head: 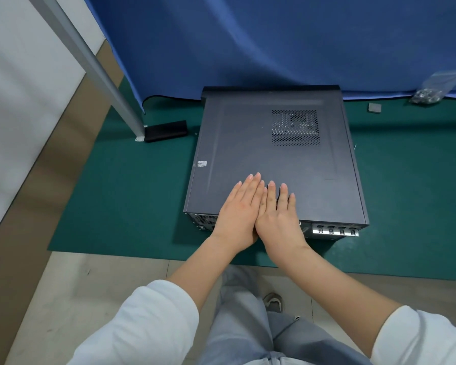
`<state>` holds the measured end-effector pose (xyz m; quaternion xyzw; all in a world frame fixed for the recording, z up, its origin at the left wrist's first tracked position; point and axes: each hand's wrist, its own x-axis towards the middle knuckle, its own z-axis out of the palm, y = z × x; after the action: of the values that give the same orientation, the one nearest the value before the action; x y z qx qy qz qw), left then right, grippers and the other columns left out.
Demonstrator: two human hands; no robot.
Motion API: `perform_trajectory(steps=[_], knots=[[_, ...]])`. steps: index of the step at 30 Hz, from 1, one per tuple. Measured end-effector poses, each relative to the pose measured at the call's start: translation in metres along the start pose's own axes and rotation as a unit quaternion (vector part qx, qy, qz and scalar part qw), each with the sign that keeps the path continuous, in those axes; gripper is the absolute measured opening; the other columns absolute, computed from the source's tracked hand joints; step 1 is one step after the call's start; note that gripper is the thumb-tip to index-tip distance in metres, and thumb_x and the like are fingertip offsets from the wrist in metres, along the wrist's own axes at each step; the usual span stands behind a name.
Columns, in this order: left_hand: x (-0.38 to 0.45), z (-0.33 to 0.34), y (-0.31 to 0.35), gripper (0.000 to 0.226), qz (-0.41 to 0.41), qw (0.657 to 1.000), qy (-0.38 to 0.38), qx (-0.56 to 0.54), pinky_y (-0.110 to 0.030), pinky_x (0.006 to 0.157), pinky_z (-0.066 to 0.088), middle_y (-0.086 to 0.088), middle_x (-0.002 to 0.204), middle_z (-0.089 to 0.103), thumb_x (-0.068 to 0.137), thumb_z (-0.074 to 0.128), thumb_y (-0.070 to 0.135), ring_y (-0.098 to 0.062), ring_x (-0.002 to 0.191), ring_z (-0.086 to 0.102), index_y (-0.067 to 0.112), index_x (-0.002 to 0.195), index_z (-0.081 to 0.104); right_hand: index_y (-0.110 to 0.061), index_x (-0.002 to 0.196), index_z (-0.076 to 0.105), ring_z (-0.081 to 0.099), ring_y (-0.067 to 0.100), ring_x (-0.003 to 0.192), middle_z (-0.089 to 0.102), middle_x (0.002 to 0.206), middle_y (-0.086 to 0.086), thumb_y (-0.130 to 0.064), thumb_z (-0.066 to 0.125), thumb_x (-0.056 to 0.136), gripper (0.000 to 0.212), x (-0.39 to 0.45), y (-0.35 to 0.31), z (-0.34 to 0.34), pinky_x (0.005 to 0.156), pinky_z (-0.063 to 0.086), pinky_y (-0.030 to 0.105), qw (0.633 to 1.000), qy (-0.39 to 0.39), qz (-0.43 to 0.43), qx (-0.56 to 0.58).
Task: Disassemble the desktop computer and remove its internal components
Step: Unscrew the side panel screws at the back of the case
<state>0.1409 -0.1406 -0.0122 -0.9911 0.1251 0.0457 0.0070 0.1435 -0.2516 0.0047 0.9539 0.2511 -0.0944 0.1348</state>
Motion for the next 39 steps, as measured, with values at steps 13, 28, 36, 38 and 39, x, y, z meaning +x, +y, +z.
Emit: perform_trajectory(steps=[13,28,36,38,39], knots=[[-0.046,-0.029,0.059,0.017,-0.382,0.631,0.164,-0.655,-0.014,0.079,0.046,0.007,0.093,0.068,0.084,0.068,0.009,-0.008,0.089,0.063,0.016,0.1,0.068,-0.02,0.092,0.06,0.061,0.013,0.078,0.064,0.096,0.003,-0.021,0.064,0.088,0.007,-0.055,0.024,-0.003,0.061,0.047,0.023,0.452,-0.017,0.332,0.828],[0.008,-0.042,0.053,0.081,-0.565,0.195,0.017,-0.802,-0.038,0.1,0.044,-0.009,0.134,0.051,0.068,0.081,0.048,-0.024,0.117,0.054,0.009,0.131,0.049,-0.015,0.121,0.058,0.063,0.025,0.097,0.06,0.124,0.007,-0.049,0.074,0.074,0.06,0.008,-0.006,-0.027,0.089,0.052,0.038,0.184,-0.115,0.45,0.866],[0.006,-0.034,0.053,0.074,-0.562,0.199,0.03,-0.802,-0.032,0.068,0.054,-0.012,0.116,0.064,0.062,0.085,0.043,-0.024,0.094,0.066,0.009,0.121,0.056,-0.012,0.105,0.067,0.07,0.022,0.08,0.07,0.102,0.005,-0.044,0.087,0.06,0.059,0.004,-0.01,-0.015,0.07,0.057,0.032,0.104,-0.077,0.47,0.873],[0.005,-0.032,0.053,0.067,-0.563,0.202,0.035,-0.801,-0.028,0.056,0.052,-0.009,0.107,0.068,0.062,0.086,0.041,-0.023,0.085,0.068,0.01,0.116,0.06,-0.012,0.093,0.07,0.069,0.02,0.071,0.073,0.094,0.005,-0.041,0.087,0.06,0.048,0.004,-0.011,-0.014,0.067,0.058,0.03,0.1,-0.07,0.47,0.874],[0.005,-0.031,0.054,0.065,-0.565,0.201,0.04,-0.799,-0.026,0.053,0.052,-0.008,0.105,0.069,0.062,0.086,0.04,-0.022,0.083,0.069,0.01,0.114,0.061,-0.012,0.09,0.07,0.068,0.02,0.068,0.074,0.091,0.005,-0.04,0.087,0.06,0.045,0.004,-0.011,-0.013,0.069,0.058,0.03,0.098,-0.07,0.47,0.874]])
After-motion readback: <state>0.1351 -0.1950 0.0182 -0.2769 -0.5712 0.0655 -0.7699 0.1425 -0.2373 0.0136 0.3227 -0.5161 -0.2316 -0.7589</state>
